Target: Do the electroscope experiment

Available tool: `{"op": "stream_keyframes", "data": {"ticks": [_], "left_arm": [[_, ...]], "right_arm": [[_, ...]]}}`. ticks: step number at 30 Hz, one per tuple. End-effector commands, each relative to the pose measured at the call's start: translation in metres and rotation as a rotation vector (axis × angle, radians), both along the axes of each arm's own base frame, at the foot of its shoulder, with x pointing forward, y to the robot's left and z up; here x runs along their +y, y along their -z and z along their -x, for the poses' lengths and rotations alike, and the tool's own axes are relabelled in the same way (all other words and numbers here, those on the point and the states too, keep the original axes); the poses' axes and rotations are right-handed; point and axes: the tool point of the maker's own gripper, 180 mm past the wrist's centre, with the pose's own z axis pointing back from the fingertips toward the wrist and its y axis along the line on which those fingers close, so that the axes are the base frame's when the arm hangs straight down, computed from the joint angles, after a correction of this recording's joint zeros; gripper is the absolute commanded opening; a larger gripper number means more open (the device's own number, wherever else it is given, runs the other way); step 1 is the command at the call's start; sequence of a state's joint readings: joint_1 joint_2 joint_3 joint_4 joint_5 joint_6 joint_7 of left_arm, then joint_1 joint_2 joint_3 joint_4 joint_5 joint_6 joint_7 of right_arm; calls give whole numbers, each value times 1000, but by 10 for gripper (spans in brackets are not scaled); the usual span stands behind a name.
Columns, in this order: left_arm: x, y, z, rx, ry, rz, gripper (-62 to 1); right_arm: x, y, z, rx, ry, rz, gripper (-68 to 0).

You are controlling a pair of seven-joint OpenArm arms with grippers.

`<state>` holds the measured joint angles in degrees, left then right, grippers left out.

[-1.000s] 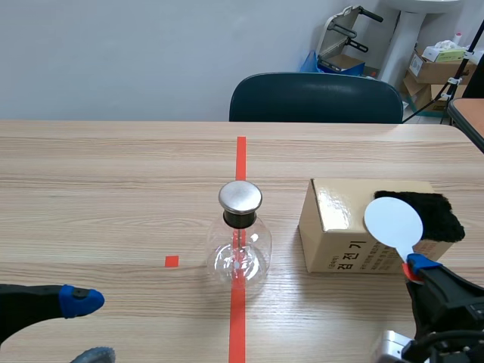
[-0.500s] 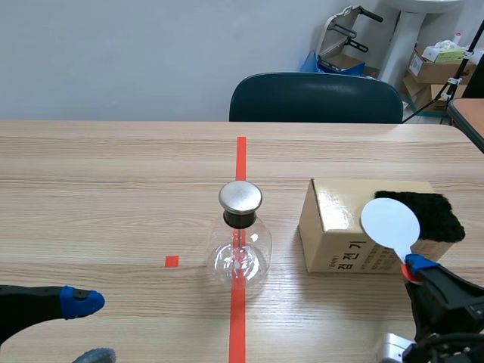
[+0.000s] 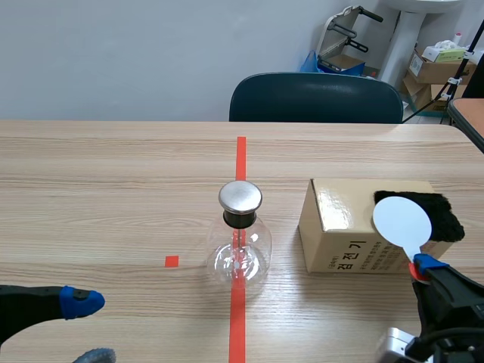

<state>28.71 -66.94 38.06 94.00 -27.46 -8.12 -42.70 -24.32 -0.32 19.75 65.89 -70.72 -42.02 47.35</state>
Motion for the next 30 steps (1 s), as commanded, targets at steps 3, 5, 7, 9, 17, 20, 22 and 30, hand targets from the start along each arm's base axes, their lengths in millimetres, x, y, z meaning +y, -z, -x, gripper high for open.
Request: {"op": "stream_keyframes", "data": {"ticks": [3, 5, 7, 9, 17, 20, 22, 30], "left_arm": [[-4, -7, -2, -18, -7, 31, -277], [-4, -7, -2, -18, -7, 31, -277], [-4, -7, -3, -19, -10, 34, -277], [-5, -7, -3, -23, -15, 34, -277], [-4, -7, -5, -35, -24, 27, -277], [-4, -7, -5, -35, -24, 26, -277], [-4, -7, -5, -36, -24, 26, -277], [-5, -3, -17, -54, -31, -12, -341]], "right_arm": [[-10, -9, -3, -50, 27, 41, -671], [-12, -9, -3, -51, 39, 41, -671], [-12, -9, -3, -51, 40, 41, -671], [-14, -9, -4, -51, 51, 41, -671], [-38, -14, -8, -62, 152, 63, -671], [-44, -20, -11, -80, 173, 74, -671], [-45, -26, -14, -97, 173, 81, -671], [-36, -64, -34, -201, 169, 73, -671]]}}
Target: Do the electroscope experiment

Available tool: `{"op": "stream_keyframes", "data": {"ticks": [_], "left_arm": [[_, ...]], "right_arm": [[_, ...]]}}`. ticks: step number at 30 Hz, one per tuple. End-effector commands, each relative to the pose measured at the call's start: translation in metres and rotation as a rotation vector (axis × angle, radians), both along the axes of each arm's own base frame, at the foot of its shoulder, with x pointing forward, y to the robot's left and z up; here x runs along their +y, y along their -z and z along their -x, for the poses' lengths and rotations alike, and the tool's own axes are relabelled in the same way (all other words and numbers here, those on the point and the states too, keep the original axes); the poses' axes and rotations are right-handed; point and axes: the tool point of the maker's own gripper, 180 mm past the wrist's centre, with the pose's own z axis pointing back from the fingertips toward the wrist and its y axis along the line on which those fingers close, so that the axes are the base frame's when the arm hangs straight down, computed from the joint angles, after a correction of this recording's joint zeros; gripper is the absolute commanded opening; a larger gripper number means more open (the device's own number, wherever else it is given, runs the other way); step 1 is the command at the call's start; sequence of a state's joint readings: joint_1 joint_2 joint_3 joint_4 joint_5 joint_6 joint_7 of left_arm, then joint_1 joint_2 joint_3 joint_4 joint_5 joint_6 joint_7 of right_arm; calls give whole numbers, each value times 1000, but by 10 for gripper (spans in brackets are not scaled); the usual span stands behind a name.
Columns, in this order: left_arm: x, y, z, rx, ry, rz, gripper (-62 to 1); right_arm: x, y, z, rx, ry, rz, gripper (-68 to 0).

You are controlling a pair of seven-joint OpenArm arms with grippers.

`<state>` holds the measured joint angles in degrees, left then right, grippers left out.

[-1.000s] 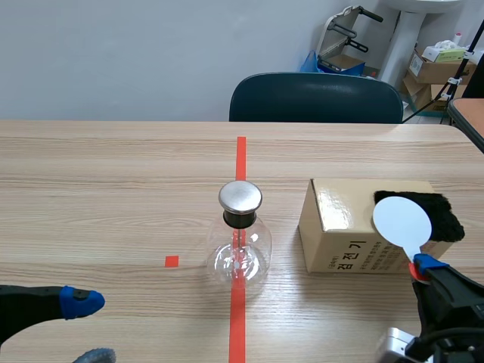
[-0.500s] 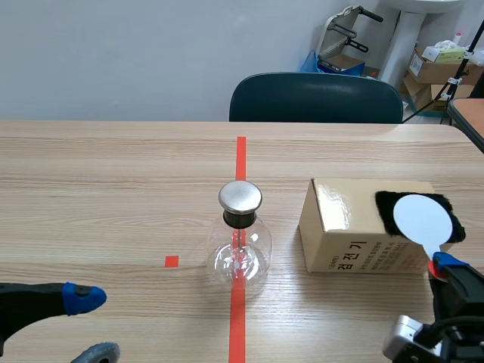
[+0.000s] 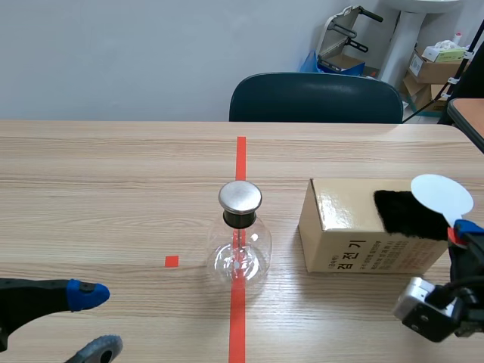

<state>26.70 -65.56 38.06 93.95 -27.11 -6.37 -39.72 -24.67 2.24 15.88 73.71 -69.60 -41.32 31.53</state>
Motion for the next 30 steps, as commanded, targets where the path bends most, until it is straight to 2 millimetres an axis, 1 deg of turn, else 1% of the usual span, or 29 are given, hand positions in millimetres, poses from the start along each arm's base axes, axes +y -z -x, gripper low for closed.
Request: {"op": "stream_keyframes", "data": {"ticks": [1, 4, 5, 8, 12, 14, 17, 23, 30], "left_arm": [[-4, -5, -10, -27, -14, 19, -374], [-3, 1, -21, -41, -37, -1, -479], [-2, 2, -25, -48, -47, -5, -506], [-1, 8, -36, -68, -70, -17, -551], [1, 14, -54, -100, -109, -20, -558], [1, 21, -61, -117, -116, -47, -569], [2, 34, -76, -125, -143, -85, -569], [7, 53, -101, -130, -194, -124, -569], [-2, 75, -110, -137, -156, -175, -569]], "right_arm": [[0, -27, -8, -92, -14, 36, -671], [8, -42, -17, -124, -26, 26, -671], [12, -47, -21, -133, -29, 21, -671], [24, -61, -28, -164, -46, 4, -671], [44, -71, -32, -192, -66, -31, -671], [53, -73, -34, -197, -72, -44, -671], [66, -71, -34, -190, -80, -52, -671], [84, -66, -32, -178, -67, -66, -671], [103, -63, -29, -170, -55, -68, -671]]}}
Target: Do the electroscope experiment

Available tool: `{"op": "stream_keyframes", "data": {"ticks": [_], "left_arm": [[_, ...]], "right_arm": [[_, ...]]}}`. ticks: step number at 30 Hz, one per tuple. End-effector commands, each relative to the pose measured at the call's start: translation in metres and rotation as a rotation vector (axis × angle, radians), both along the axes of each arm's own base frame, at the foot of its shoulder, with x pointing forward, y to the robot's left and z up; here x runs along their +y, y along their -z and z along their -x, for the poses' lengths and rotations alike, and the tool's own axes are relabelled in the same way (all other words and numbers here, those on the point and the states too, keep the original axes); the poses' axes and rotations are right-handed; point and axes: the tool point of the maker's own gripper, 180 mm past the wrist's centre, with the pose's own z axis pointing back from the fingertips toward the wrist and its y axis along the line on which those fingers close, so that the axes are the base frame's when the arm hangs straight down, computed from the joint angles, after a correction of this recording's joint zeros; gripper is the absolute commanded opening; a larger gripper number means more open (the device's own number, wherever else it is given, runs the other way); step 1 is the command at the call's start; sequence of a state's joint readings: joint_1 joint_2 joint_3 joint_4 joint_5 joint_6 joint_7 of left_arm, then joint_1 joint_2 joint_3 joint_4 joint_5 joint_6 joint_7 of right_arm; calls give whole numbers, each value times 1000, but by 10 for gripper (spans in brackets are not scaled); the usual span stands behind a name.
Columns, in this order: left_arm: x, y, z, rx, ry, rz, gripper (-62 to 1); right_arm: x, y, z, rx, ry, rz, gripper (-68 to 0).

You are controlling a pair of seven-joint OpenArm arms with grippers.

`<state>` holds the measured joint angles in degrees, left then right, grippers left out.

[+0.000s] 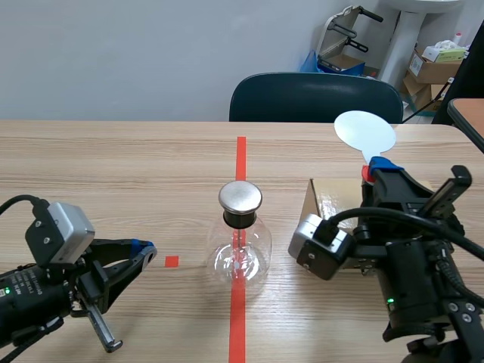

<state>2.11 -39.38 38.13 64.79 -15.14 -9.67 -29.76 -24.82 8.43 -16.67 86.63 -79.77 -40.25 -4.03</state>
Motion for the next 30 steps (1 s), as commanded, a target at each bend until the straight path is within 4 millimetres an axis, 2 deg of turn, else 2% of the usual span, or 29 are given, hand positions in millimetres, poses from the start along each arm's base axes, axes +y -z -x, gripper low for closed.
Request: {"op": "stream_keyframes", "data": {"ticks": [1, 9, 18, 30], "left_arm": [[-11, -4, 1, -12, 29, 22, -569], [-33, 21, 15, 27, 106, -12, -569], [-37, 20, 15, 26, 109, -4, -569], [-37, 20, 15, 26, 109, -5, -568]], "right_arm": [[0, -8, -1, -28, 2, 4, -671], [16, 1, -1, 23, -9, 15, -671], [33, 10, 2, 70, -54, 28, -671], [35, 10, 2, 71, -62, 28, -671]]}}
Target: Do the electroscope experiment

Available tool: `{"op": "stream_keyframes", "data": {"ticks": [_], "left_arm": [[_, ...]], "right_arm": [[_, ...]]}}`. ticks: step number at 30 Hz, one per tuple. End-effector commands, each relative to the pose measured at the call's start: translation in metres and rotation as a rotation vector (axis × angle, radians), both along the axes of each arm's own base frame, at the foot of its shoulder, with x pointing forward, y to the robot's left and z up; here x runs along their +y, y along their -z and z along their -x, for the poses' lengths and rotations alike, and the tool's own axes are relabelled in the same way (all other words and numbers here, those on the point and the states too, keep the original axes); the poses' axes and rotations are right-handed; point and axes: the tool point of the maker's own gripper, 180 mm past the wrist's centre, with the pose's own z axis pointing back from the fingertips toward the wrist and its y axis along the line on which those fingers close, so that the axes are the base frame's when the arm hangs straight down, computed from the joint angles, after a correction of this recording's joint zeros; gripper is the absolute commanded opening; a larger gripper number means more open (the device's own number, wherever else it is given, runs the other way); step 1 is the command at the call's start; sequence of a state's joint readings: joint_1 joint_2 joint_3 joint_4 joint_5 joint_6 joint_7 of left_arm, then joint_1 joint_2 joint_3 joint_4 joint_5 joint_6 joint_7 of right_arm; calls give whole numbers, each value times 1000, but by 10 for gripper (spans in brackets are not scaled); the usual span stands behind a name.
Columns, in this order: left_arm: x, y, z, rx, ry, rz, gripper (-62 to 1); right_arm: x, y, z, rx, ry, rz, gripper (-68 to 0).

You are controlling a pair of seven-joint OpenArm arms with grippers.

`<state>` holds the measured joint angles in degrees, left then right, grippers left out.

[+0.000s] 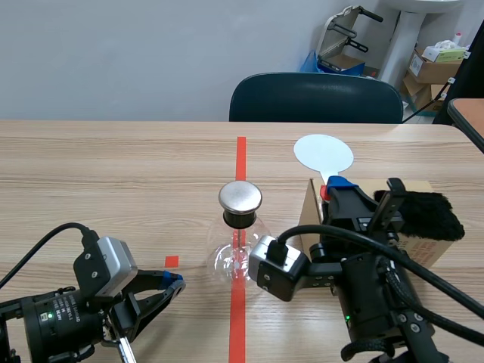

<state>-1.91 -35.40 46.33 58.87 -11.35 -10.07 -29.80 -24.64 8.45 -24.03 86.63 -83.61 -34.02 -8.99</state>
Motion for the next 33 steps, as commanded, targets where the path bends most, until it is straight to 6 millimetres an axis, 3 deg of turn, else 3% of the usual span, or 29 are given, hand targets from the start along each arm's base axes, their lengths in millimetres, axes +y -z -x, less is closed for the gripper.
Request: {"op": "stream_keyframes", "data": {"ticks": [1, 33], "left_arm": [[-5, -13, -8, -39, 1, 28, -569], [-4, -10, -8, -31, -3, 15, -569]], "right_arm": [[-2, -9, -4, -35, -6, 6, -671], [-4, -9, -4, -35, 3, 6, -671]]}}
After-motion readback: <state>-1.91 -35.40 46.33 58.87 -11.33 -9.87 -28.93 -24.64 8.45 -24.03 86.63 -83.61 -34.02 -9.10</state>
